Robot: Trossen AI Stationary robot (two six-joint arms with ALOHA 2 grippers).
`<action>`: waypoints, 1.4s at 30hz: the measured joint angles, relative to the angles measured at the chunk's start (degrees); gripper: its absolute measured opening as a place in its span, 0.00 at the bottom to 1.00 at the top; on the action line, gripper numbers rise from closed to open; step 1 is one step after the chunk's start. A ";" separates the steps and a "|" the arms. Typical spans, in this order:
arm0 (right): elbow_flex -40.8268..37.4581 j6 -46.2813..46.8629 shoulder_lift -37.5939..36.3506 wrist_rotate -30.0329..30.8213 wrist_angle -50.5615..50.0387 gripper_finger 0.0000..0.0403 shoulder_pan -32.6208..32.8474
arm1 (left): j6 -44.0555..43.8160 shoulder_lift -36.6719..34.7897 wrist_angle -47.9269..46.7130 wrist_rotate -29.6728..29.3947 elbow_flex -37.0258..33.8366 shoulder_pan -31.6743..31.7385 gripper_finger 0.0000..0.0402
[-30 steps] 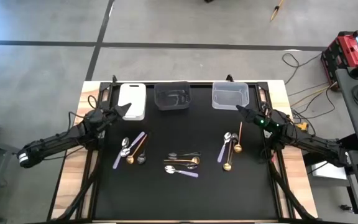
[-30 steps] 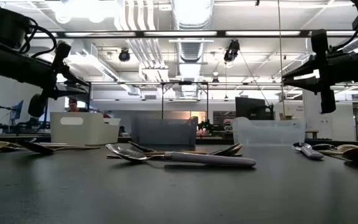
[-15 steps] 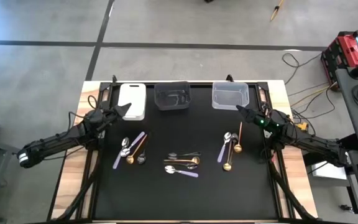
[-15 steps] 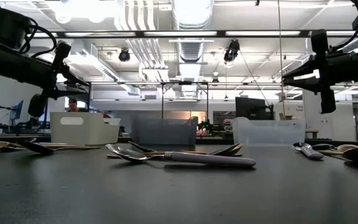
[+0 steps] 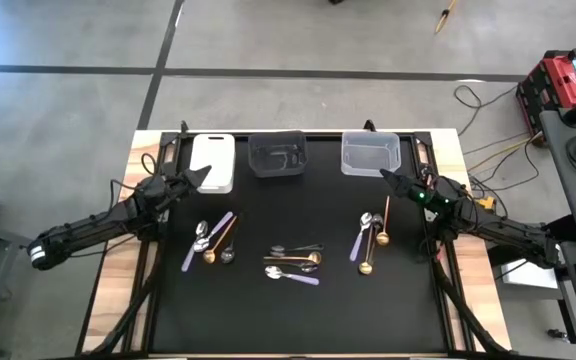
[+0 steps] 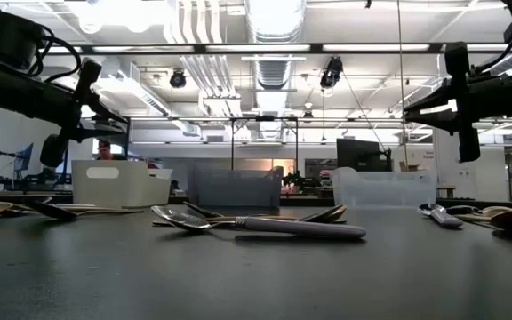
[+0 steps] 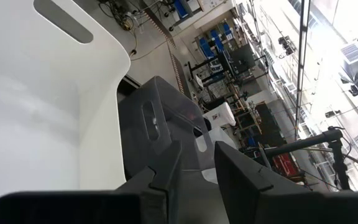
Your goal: Sort silverware by color (type)
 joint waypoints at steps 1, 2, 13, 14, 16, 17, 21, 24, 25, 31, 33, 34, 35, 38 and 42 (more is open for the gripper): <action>0.02 0.01 0.01 0.01 0.00 0.16 0.02 | 0.00 0.00 0.00 0.00 0.01 0.00 0.19; 0.00 0.02 0.00 0.02 0.00 0.16 0.02 | 0.00 0.00 0.00 0.00 0.01 0.00 0.19; 0.02 0.01 0.00 0.01 0.00 0.16 0.02 | 0.00 0.00 0.01 0.00 0.00 -0.01 0.19; 0.02 0.02 0.02 0.02 0.00 0.16 0.02 | 0.00 0.00 0.00 0.00 0.01 -0.01 0.19; 0.00 0.00 0.02 0.00 0.00 0.16 0.00 | 0.00 0.00 -0.01 0.00 0.00 -0.01 0.19; 0.01 0.01 0.00 0.02 0.00 0.16 0.02 | 0.00 0.00 0.00 0.00 0.00 0.01 0.19; 0.02 0.00 0.02 0.00 0.00 0.16 0.02 | 0.00 0.00 0.39 -1.14 -0.01 0.01 0.19; 0.02 0.02 0.00 0.02 0.00 0.16 0.02 | 0.00 -0.02 2.24 -7.90 -0.04 0.06 0.19; 0.02 0.02 0.01 0.02 0.00 0.16 0.00 | 0.02 -0.02 2.56 -10.17 -0.04 0.06 0.19; 0.00 1.33 0.02 -6.11 0.23 0.16 0.01 | 0.54 0.44 7.38 -15.36 -0.07 0.05 0.19; -0.02 4.42 0.32 -7.51 4.88 0.16 0.09 | 7.04 1.70 15.94 -12.49 -0.07 -0.20 0.19; 0.00 5.60 0.64 -6.84 6.98 0.16 0.13 | 12.07 2.51 21.74 -9.38 -0.07 -0.46 0.19; 0.00 5.76 1.02 -5.48 9.40 0.16 0.13 | 17.10 3.49 27.89 -5.81 -0.07 -0.66 0.19; 0.30 1.44 2.44 -2.80 15.97 0.16 0.13 | 29.82 7.36 45.74 6.56 -0.02 -0.92 0.19; 3.70 -2.24 6.52 -2.82 17.14 0.16 0.15 | 35.22 11.29 55.38 16.07 1.11 -0.92 0.19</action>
